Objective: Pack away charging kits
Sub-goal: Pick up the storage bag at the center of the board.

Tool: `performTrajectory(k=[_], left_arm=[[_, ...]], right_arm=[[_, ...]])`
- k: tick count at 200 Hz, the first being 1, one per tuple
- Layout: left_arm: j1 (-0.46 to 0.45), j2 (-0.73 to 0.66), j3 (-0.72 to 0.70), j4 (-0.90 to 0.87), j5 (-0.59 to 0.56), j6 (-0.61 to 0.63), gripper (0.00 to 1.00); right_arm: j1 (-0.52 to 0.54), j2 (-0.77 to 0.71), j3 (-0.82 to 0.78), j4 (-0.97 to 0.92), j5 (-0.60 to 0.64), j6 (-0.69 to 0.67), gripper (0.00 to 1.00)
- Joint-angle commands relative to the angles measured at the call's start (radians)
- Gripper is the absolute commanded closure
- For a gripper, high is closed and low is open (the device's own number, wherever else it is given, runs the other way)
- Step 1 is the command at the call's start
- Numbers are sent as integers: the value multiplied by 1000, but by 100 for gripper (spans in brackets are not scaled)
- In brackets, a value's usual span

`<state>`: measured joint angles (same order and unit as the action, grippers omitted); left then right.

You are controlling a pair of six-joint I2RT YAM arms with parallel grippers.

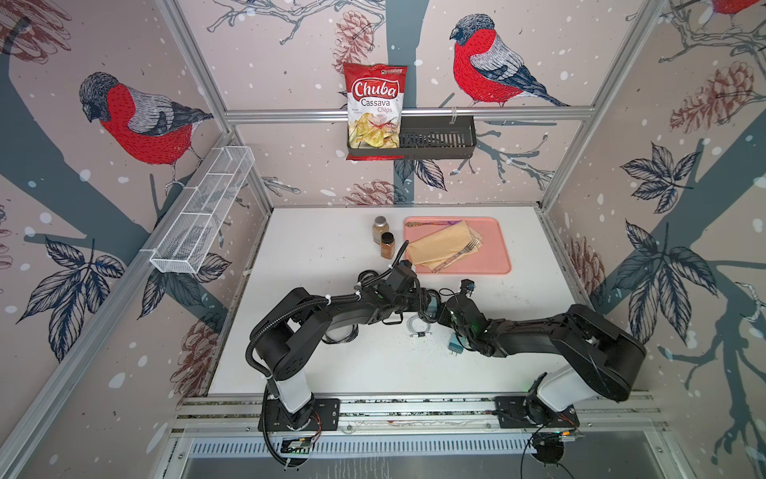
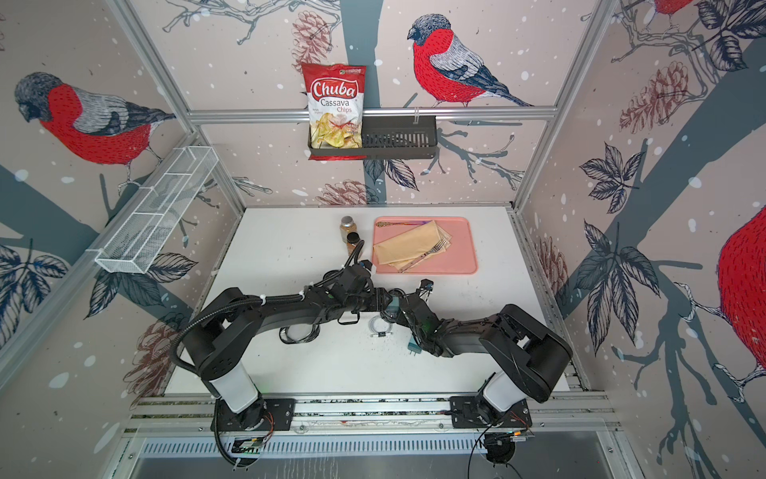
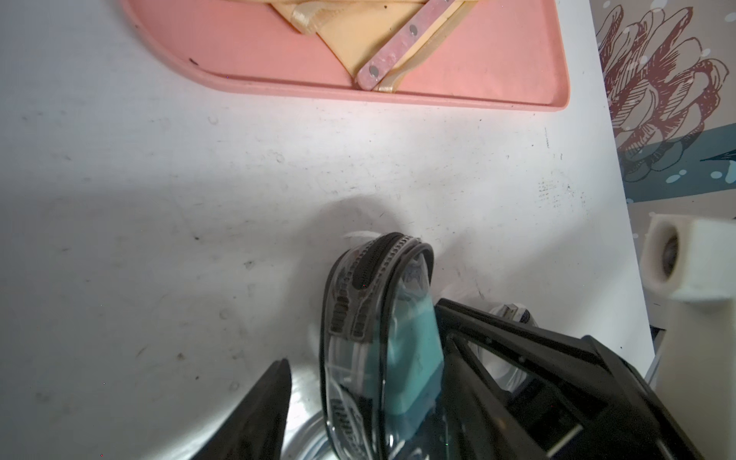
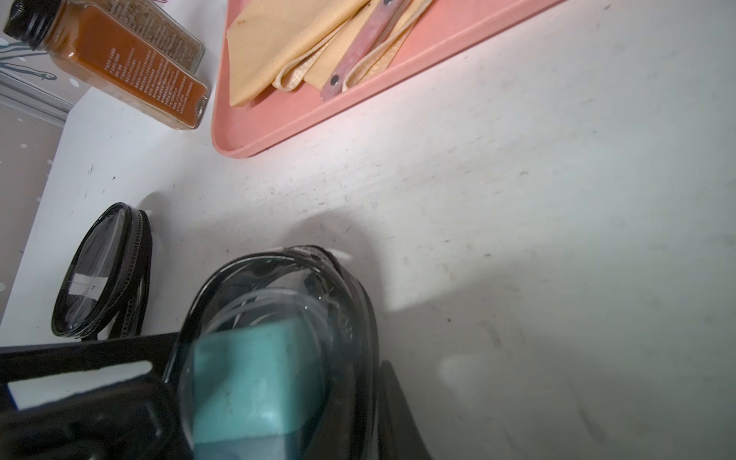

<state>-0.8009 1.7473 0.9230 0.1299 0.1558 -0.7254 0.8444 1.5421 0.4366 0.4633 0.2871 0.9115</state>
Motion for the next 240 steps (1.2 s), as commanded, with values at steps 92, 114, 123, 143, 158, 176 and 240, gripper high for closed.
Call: performTrajectory(k=[92, 114, 123, 143, 158, 176, 240], left_arm=[[8, 86, 61, 13, 71, 2, 35], [17, 98, 65, 25, 102, 0, 37], [19, 102, 66, 30, 108, -1, 38], [22, 110, 68, 37, 115, -3, 38], [25, 121, 69, 48, 134, -6, 39], [25, 132, 69, 52, 143, -9, 39], [32, 162, 69, 79, 157, -20, 45]], right_arm=[[7, 15, 9, -5, -16, -16, 87], [10, 16, 9, -3, -14, -16, 87], [9, 16, 8, -3, -14, -16, 87], [10, 16, 9, -2, -14, -16, 87], [10, 16, 10, -2, -16, -16, 87], [10, 16, 11, -2, -15, -17, 87], [12, 19, 11, 0, -17, -17, 87]])
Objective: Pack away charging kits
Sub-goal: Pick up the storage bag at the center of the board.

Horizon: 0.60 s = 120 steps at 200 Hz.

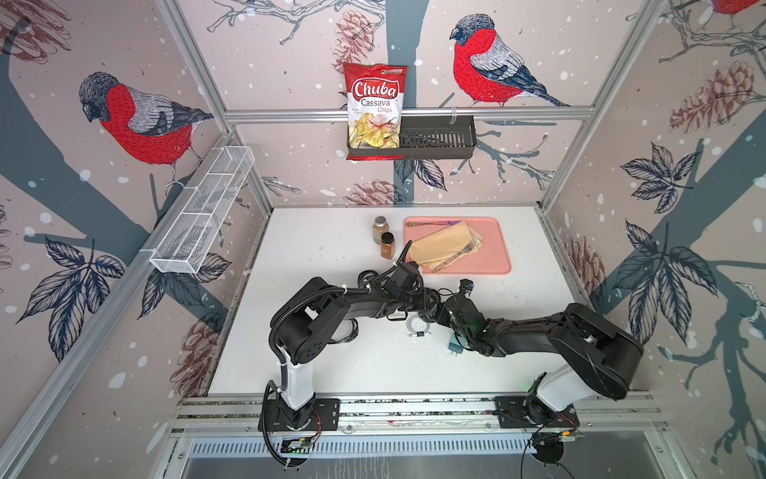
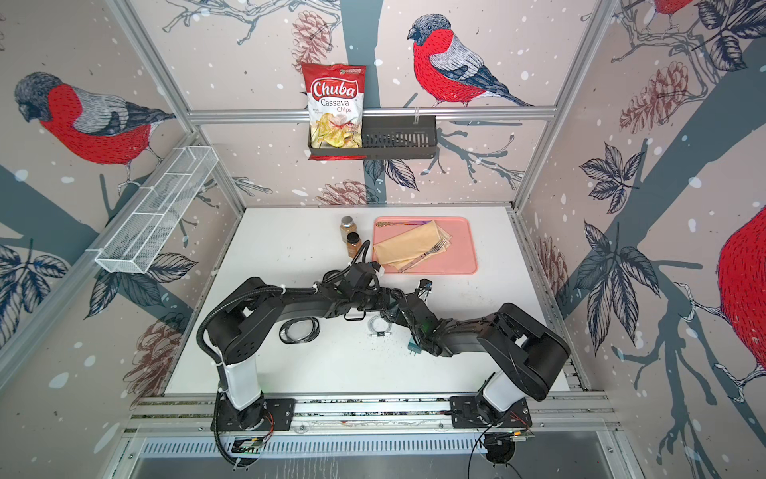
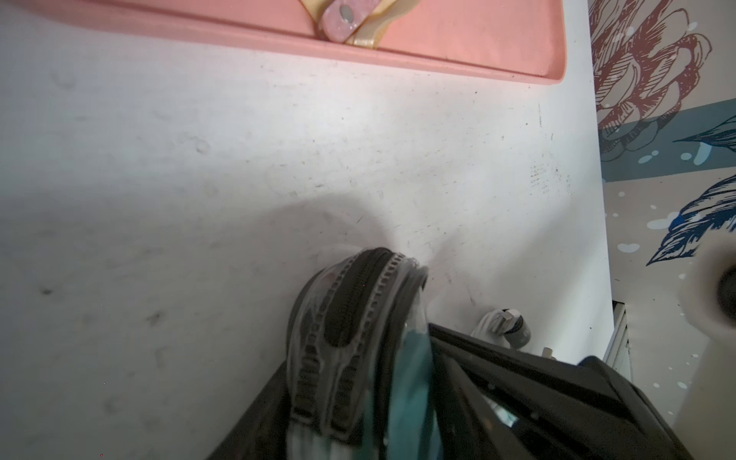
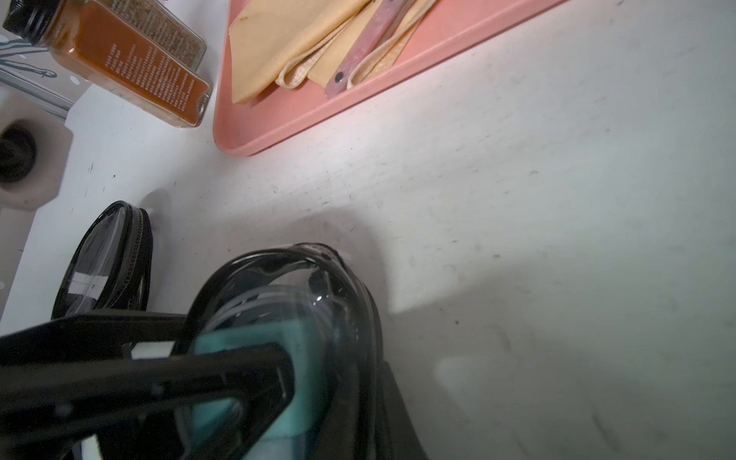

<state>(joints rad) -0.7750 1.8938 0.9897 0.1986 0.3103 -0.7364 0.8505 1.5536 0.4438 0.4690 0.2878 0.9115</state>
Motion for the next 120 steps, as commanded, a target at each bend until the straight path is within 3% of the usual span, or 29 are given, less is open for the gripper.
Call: performTrajectory(k=[1, 79, 120], left_arm=[[5, 17, 3, 10, 2, -9, 45], [11, 35, 38, -5, -14, -18, 50], [13, 47, 58, -40, -30, -19, 36]], right_arm=[[5, 6, 4, -6, -18, -17, 87], [6, 3, 4, -6, -19, -19, 87], [6, 0, 4, -7, -19, -19, 87]])
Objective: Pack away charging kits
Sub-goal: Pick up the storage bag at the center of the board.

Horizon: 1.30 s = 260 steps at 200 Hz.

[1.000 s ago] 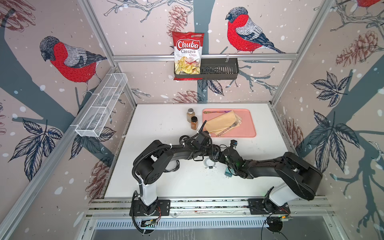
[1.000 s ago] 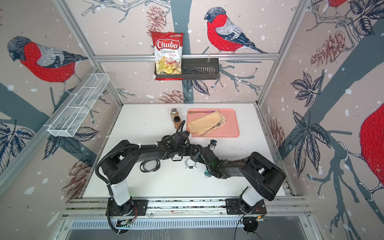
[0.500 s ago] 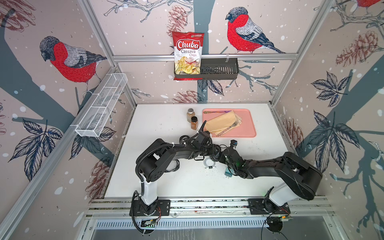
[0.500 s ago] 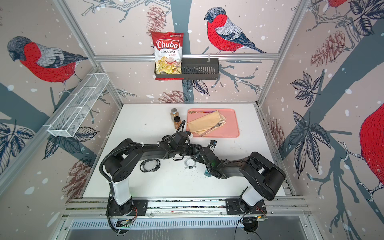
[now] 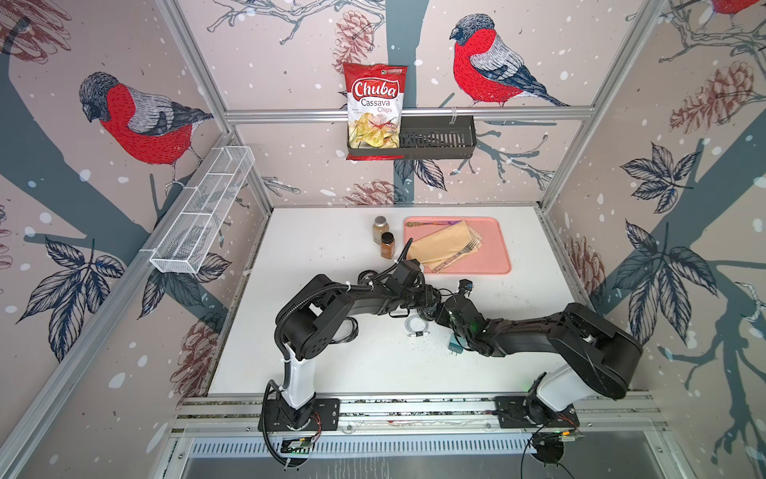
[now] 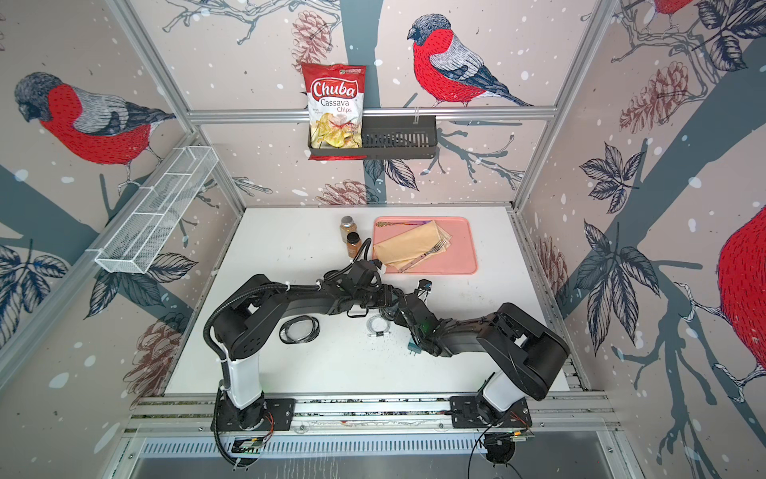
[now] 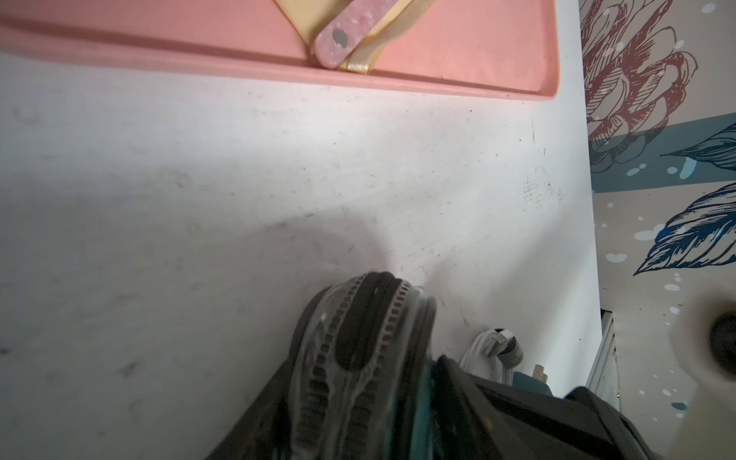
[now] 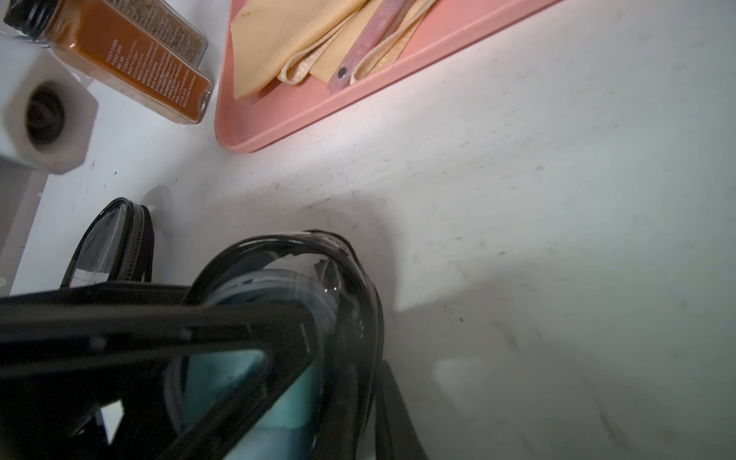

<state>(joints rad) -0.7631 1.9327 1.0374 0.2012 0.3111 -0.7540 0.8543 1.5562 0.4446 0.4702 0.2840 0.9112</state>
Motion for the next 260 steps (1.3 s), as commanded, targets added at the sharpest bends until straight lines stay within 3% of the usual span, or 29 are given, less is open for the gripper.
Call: performTrajectory(k=[1, 28, 64, 105, 168, 260], left_arm=[[0, 8, 11, -44, -32, -1, 36], [4, -1, 14, -73, -55, 6, 36], [10, -12, 16, -93, -51, 27, 45], [13, -15, 18, -92, -22, 53, 47], [14, -3, 30, -74, -2, 53, 79], [16, -85, 75, -77, -41, 50, 100]], right_arm=[[2, -3, 3, -8, -15, -18, 87], [1, 1, 7, -8, -15, -20, 87], [2, 6, 8, -7, -12, -20, 88], [-2, -2, 6, -8, -10, -23, 88], [-3, -30, 9, -16, -16, -39, 87], [6, -295, -14, -112, 21, -90, 67]])
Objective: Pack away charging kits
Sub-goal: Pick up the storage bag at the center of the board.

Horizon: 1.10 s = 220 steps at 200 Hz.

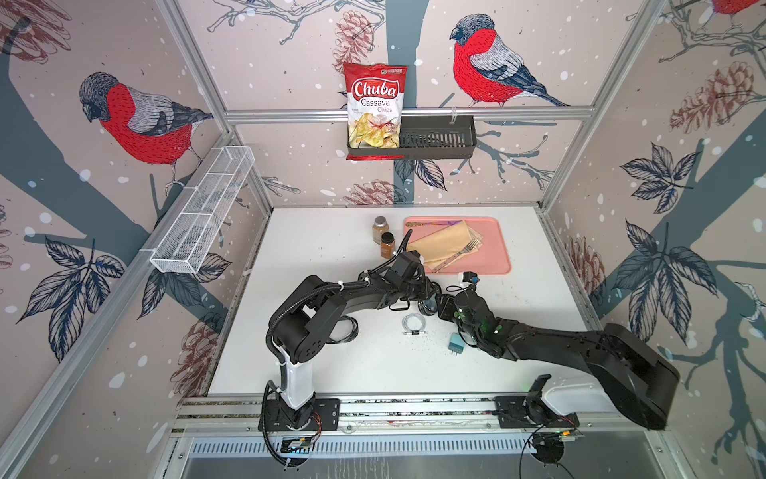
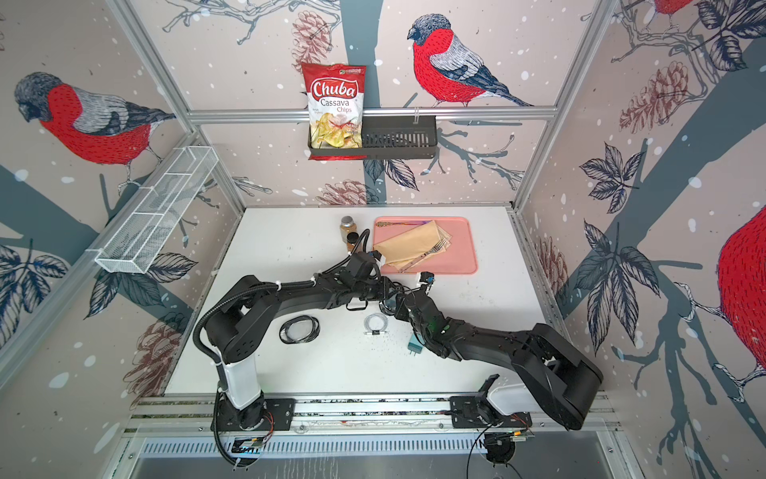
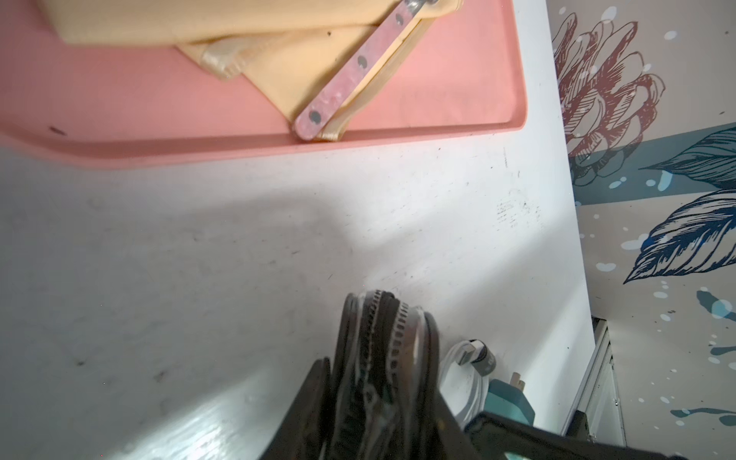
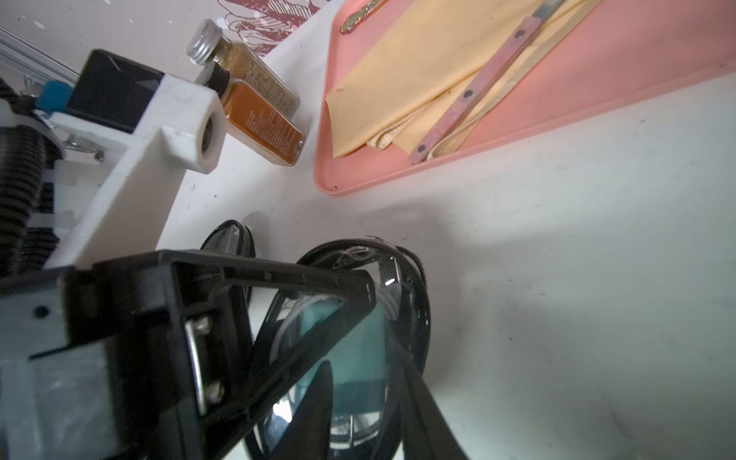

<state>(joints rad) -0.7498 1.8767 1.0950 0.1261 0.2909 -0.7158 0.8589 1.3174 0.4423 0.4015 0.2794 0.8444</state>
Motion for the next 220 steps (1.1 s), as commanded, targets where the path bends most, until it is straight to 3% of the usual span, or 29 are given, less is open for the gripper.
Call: performTrajectory(k=[1, 76, 91, 111, 136, 156, 184, 220], left_arm=[[3, -31, 17, -2, -22, 11, 100], [7, -298, -45, 35, -183, -11, 100], [7, -385, -83, 67, -255, -26, 100], [7, -500, -146, 105, -367, -45, 100], [1, -619, -184, 138, -463, -41, 100], [-18, -699, -200, 163, -520, -26, 100], [-78, -782, -175, 148, -629, 8, 100], [-131, -852, -137, 113, -651, 31, 100]], right_arm=[[2, -58, -13, -44, 26, -24, 67], [15, -357, -87, -70, -1, -73, 55], [81, -413, -81, -54, 33, -133, 52], [247, -459, -43, -17, 178, -247, 51], [451, -437, 1, 93, 355, -415, 51], [534, -374, 30, 216, 409, -545, 54], [571, -268, 58, 396, 373, -703, 57], [568, -221, 55, 577, 239, -845, 58]])
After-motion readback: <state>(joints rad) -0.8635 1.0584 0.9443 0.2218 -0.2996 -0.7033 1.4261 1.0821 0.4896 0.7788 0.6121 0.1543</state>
